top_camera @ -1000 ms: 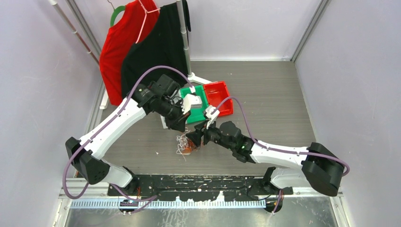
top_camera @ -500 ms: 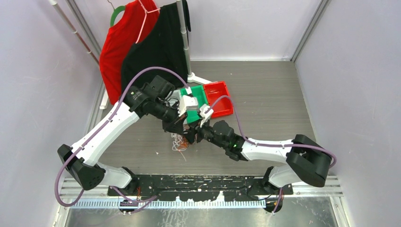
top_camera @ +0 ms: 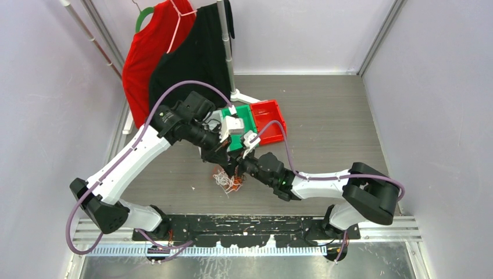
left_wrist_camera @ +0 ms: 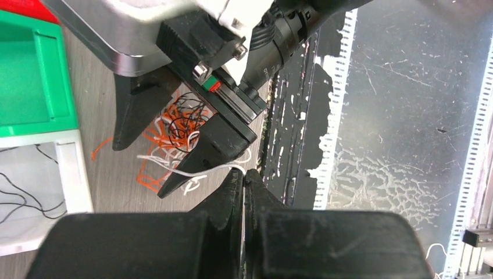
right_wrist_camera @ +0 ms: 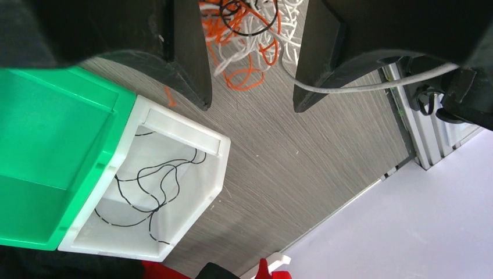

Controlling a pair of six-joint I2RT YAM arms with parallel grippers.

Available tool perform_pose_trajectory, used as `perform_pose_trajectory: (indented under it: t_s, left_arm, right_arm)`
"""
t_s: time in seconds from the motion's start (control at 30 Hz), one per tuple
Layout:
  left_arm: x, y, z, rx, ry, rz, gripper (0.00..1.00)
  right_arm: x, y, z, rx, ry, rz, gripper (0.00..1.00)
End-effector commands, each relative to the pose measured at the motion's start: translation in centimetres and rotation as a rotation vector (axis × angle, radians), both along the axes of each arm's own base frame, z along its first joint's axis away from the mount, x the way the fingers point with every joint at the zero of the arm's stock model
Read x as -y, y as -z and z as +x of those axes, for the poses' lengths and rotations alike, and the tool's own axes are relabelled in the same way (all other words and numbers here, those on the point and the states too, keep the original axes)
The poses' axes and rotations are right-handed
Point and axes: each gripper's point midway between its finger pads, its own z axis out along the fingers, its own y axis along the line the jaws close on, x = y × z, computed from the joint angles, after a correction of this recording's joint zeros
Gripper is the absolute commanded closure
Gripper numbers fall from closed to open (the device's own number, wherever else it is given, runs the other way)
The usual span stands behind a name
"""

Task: Untangle the cables

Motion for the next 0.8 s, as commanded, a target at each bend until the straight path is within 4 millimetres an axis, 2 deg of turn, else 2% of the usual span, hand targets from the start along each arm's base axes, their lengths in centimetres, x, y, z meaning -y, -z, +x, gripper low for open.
perform_pose_trajectory:
  t_s: [0.0, 0.17, 0.33, 0.5, 0.63, 0.77]
  left_arm:
    - [1.0, -4.2, -0.7, 0.059, 0.035, -0.125, 1.0]
    - [0.9, -6.0, 0.4, 0.132, 0.012, -0.125, 1.0]
    - [1.2, -9.1, 1.6, 0.21, -0.015, -0.153, 1.0]
    - [1.2, -11.3, 3.9, 0.304, -0.081, -0.145, 1.0]
    - [0.9, -12.6, 5.3, 0.358, -0.129, -0.115, 1.0]
    - [0.4, -13.7, 5.6, 0.393, -0.143, -0.108, 1.0]
  right_arm:
    - [0.3, -1.3, 0.1, 0.023, 0.028, 0.073, 0.42]
    - [1.5, 1.2, 0.0, -0.007, 0.057, 0.035, 0.42]
    - [2.1, 3.3, -0.2, -0.045, 0.071, 0.006, 0.39]
    - [3.3, 5.1, -0.6, -0.074, 0.09, -0.021, 0.38]
    - [4.7, 6.3, -1.2, -0.091, 0.1, -0.045, 0.38]
    - [5.9, 7.2, -1.5, -0.106, 0.114, -0.078, 0.38]
